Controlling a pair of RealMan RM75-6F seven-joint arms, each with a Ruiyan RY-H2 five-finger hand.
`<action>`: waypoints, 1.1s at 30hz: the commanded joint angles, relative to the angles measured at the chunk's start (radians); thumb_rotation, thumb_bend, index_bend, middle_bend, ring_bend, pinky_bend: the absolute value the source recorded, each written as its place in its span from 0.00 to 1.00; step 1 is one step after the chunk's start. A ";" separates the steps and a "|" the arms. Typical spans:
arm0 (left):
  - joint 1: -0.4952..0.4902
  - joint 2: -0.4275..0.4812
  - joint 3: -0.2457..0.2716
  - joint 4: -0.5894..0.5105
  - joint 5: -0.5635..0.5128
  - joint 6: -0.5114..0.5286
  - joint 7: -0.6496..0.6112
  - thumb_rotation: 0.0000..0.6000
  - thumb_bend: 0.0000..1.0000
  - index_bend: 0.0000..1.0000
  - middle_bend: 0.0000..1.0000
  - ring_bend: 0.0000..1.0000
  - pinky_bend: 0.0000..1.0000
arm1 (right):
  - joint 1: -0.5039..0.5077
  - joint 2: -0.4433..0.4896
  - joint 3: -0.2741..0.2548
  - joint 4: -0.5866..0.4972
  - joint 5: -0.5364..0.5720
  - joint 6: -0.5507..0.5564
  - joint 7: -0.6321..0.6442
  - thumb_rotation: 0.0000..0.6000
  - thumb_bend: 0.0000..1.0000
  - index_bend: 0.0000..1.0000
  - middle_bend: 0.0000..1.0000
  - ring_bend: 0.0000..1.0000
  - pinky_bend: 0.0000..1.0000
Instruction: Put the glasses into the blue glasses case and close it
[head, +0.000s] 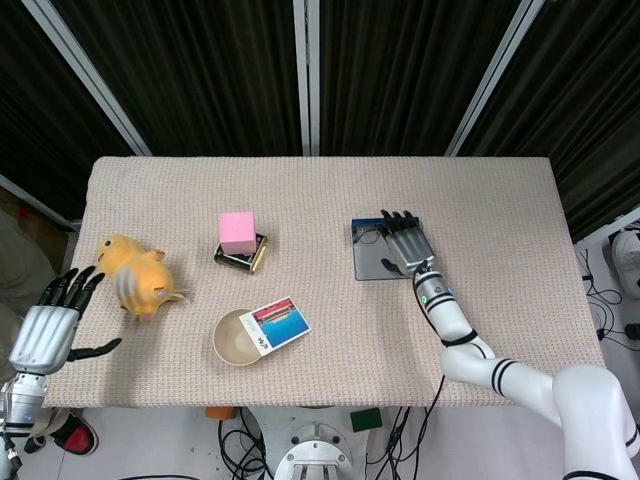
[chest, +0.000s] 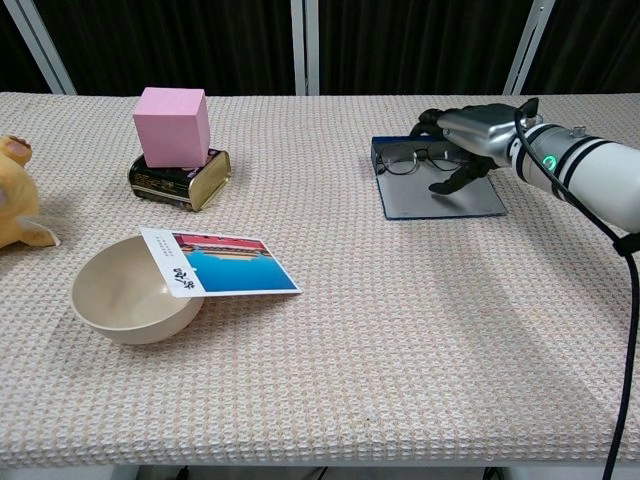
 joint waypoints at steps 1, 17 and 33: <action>0.000 0.000 0.000 -0.001 0.001 0.001 0.001 0.64 0.07 0.09 0.02 0.01 0.13 | -0.040 0.061 -0.037 -0.092 -0.040 0.052 -0.011 0.88 0.73 0.04 0.00 0.00 0.00; -0.009 -0.011 -0.006 -0.005 -0.001 -0.006 0.009 0.78 0.07 0.09 0.01 0.01 0.13 | -0.066 0.146 -0.118 -0.264 0.063 0.051 -0.214 0.88 0.54 0.24 0.00 0.00 0.00; -0.010 -0.001 -0.006 -0.001 -0.004 -0.008 0.000 0.77 0.07 0.09 0.01 0.01 0.13 | -0.022 0.124 -0.114 -0.237 0.142 0.005 -0.243 0.88 0.54 0.27 0.00 0.00 0.00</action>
